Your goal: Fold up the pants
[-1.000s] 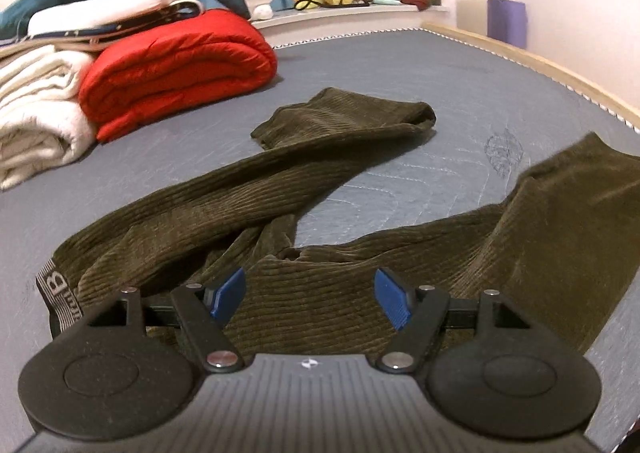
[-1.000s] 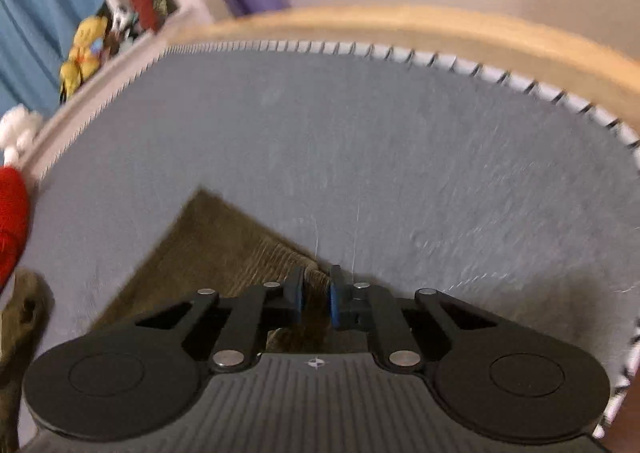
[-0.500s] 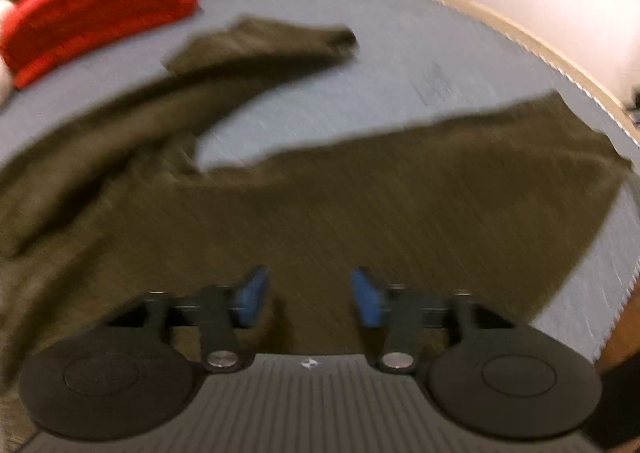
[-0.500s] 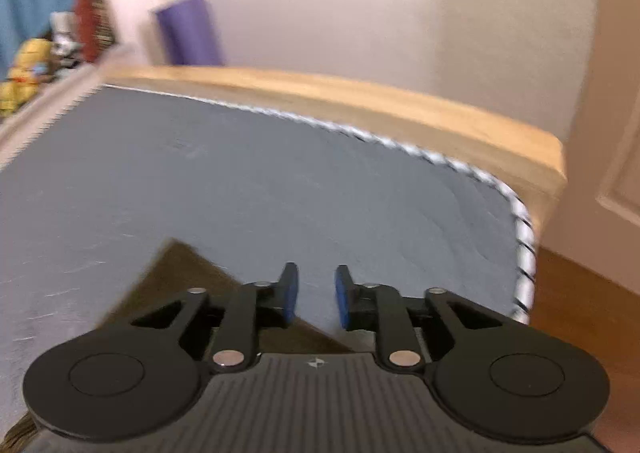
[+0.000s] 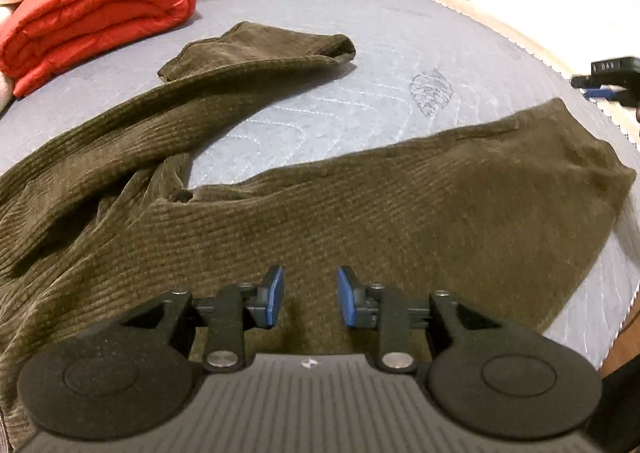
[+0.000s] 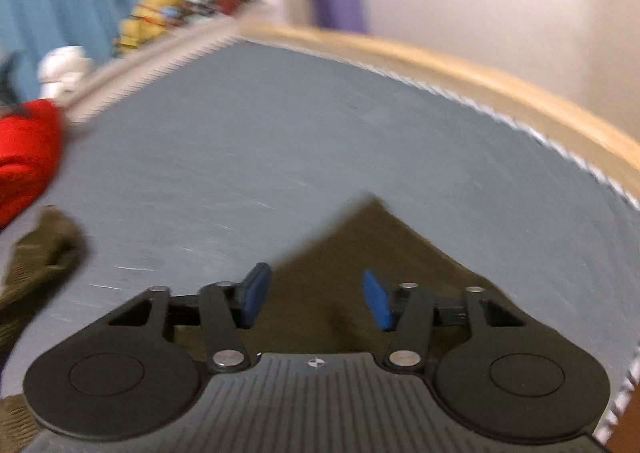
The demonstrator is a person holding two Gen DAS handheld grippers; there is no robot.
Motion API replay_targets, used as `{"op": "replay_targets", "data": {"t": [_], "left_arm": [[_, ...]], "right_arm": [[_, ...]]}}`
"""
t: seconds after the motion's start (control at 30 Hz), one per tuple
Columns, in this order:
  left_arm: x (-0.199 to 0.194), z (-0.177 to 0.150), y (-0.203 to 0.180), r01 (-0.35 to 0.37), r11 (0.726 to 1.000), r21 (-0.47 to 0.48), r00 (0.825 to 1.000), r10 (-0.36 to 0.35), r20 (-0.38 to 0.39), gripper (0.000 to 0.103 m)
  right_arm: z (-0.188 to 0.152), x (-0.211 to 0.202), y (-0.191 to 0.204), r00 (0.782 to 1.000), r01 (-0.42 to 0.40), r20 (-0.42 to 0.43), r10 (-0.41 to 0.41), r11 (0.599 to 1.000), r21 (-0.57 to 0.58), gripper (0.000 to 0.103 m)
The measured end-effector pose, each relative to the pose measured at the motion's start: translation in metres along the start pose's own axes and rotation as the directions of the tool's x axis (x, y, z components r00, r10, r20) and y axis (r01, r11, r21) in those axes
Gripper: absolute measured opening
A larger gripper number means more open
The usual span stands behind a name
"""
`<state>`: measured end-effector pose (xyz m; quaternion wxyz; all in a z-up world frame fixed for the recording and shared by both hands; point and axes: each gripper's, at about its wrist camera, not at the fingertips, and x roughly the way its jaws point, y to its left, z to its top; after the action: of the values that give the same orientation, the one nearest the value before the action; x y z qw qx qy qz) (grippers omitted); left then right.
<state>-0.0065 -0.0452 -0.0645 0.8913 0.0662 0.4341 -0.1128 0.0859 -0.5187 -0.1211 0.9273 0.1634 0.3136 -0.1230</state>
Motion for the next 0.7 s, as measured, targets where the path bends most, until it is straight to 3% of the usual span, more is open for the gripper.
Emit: {"op": "replay_targets", "data": {"t": [0.03, 0.07, 0.1, 0.17, 0.27, 0.4, 0.53, 0.6, 0.7], "left_arm": [[0.001, 0.003, 0.001, -0.002, 1.000, -0.007, 1.000, 0.002, 0.000, 0.033], [0.003, 0.004, 0.003, -0.003, 1.000, -0.017, 1.000, 0.003, 0.002, 0.033], [0.004, 0.009, 0.006, -0.005, 1.000, -0.030, 1.000, 0.005, 0.005, 0.033], [0.005, 0.016, 0.014, -0.013, 0.998, -0.064, 1.000, 0.013, 0.010, 0.033], [0.011, 0.026, 0.029, -0.023, 0.992, -0.123, 1.000, 0.024, 0.006, 0.033], [0.019, 0.031, 0.057, -0.046, 0.970, -0.239, 0.999, 0.042, -0.021, 0.033], [0.016, 0.036, 0.091, -0.041, 0.914, -0.404, 0.999, 0.029, -0.036, 0.034], [0.012, 0.039, 0.105, -0.046, 0.881, -0.471, 0.999, 0.037, -0.029, 0.035], [0.006, 0.044, 0.123, -0.061, 0.845, -0.531, 0.998, 0.060, -0.019, 0.035]], "right_arm": [[0.000, -0.003, 0.016, 0.999, -0.039, 0.016, 0.040, 0.999, -0.034, 0.025], [-0.001, -0.006, 0.035, 0.996, -0.083, 0.033, 0.086, 0.994, -0.077, 0.009], [-0.004, -0.012, 0.057, 0.989, -0.129, 0.051, 0.136, 0.984, -0.126, 0.005], [-0.005, -0.025, 0.098, 0.973, -0.193, 0.077, 0.216, 0.954, -0.230, 0.005], [-0.008, -0.040, 0.168, 0.934, -0.302, 0.063, 0.351, 0.872, -0.384, 0.006], [-0.010, -0.038, 0.273, 0.891, -0.381, -0.020, 0.455, 0.721, -0.578, 0.020], [-0.021, -0.026, 0.375, 0.862, -0.438, -0.149, 0.484, 0.565, -0.699, 0.039], [-0.025, -0.007, 0.417, 0.858, -0.453, -0.192, 0.476, 0.527, -0.719, 0.049], [-0.030, 0.029, 0.474, 0.852, -0.490, -0.265, 0.451, 0.509, -0.708, 0.053]]}}
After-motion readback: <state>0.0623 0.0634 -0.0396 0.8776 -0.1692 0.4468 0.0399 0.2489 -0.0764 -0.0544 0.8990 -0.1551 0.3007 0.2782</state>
